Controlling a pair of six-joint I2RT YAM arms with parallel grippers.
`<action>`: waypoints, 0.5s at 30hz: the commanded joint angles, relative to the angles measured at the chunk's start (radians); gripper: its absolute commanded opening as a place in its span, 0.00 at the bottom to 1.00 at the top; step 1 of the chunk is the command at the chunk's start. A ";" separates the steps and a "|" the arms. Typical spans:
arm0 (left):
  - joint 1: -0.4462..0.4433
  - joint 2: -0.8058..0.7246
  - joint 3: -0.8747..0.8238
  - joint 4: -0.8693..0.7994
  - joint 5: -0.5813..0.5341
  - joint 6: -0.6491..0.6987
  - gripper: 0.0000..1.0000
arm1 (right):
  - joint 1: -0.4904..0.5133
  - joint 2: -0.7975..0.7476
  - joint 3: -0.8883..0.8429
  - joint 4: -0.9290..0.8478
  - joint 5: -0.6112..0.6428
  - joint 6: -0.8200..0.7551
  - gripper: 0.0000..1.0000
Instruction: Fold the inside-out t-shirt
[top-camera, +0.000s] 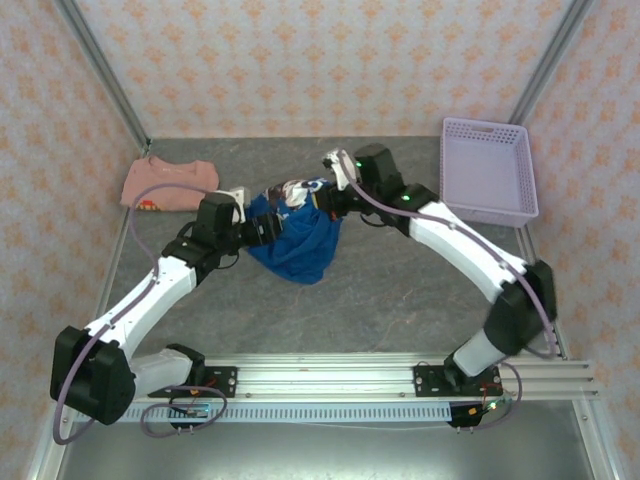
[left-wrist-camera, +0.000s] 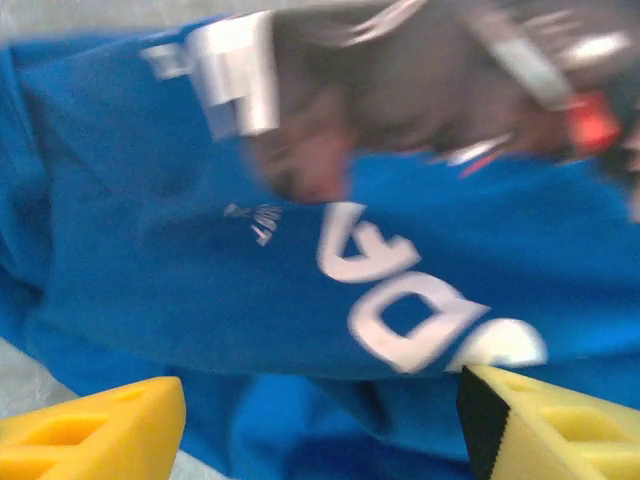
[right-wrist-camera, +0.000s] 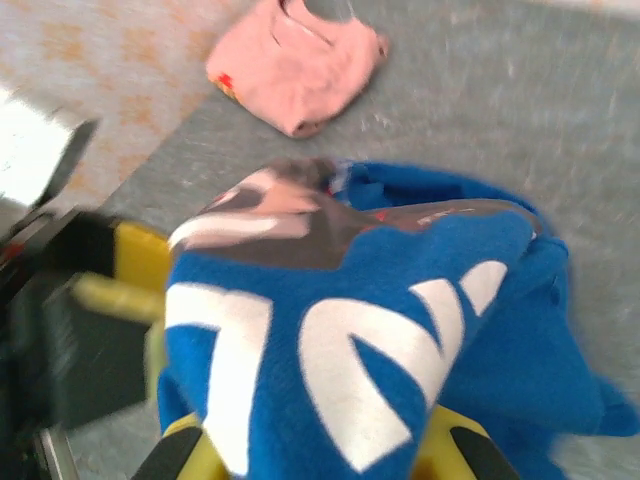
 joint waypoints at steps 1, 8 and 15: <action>0.006 -0.007 0.056 -0.058 -0.004 -0.025 0.77 | 0.011 -0.074 -0.172 -0.082 0.029 -0.161 0.07; -0.004 -0.065 -0.015 -0.148 0.042 -0.081 0.81 | 0.065 -0.135 -0.401 -0.155 0.092 -0.098 0.45; -0.216 0.055 0.097 -0.229 -0.088 -0.027 0.89 | -0.139 -0.127 -0.464 0.082 0.135 0.299 0.57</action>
